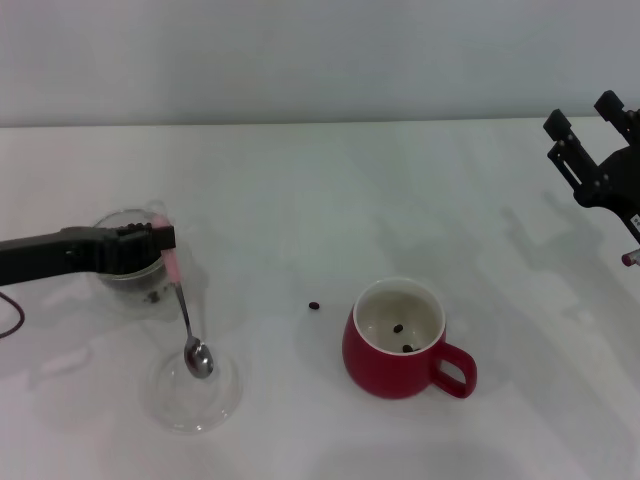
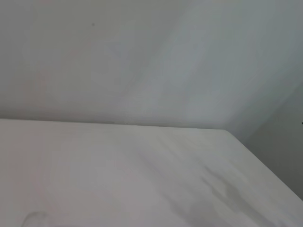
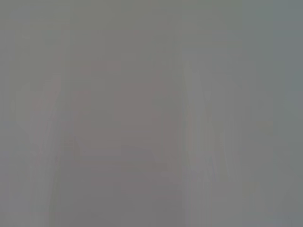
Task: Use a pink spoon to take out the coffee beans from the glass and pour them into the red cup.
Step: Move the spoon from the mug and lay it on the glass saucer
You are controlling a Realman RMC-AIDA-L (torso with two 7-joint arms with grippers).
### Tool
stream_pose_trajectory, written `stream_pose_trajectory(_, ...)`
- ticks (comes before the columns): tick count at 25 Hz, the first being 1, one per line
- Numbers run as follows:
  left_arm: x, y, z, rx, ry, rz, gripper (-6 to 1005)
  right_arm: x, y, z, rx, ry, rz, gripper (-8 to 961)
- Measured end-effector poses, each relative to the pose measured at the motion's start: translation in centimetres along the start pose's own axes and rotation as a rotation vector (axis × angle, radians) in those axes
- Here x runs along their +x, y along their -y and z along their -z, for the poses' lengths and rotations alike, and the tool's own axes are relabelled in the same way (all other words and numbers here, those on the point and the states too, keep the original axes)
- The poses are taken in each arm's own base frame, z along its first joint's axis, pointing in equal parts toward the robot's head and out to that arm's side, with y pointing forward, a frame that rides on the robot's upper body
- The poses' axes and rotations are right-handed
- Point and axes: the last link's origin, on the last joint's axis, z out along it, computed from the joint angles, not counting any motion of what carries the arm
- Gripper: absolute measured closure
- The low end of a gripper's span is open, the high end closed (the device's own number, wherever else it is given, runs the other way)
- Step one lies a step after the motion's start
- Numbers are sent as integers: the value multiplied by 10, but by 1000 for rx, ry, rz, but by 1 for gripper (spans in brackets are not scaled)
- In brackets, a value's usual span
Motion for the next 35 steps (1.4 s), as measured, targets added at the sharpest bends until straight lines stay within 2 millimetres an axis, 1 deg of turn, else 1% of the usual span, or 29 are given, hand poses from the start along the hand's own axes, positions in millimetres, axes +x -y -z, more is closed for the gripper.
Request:
stream_pose_trajectory(5, -6, -1, 2, -9, 10, 5, 865, 1, -1, 0, 2, -6, -4, 274)
stream_pose_trajectory(10, -16, -1, -1, -18, 27, 26, 864, 2, -1, 1, 3, -9, -9, 275)
stream_pose_trajectory(19, -23, -1, -5, -21, 38, 39, 861, 3, -2, 3, 6, -12, -13, 275)
stream_pose_trajectory(25, -35, -3, -13, -27, 72, 48, 859, 3, -2, 3, 5, -12, -13, 275)
stream_pose_trajectory(35, -36, -1, -15, -8, 82, 42, 855, 4, -4, 3, 2, -14, -22, 274)
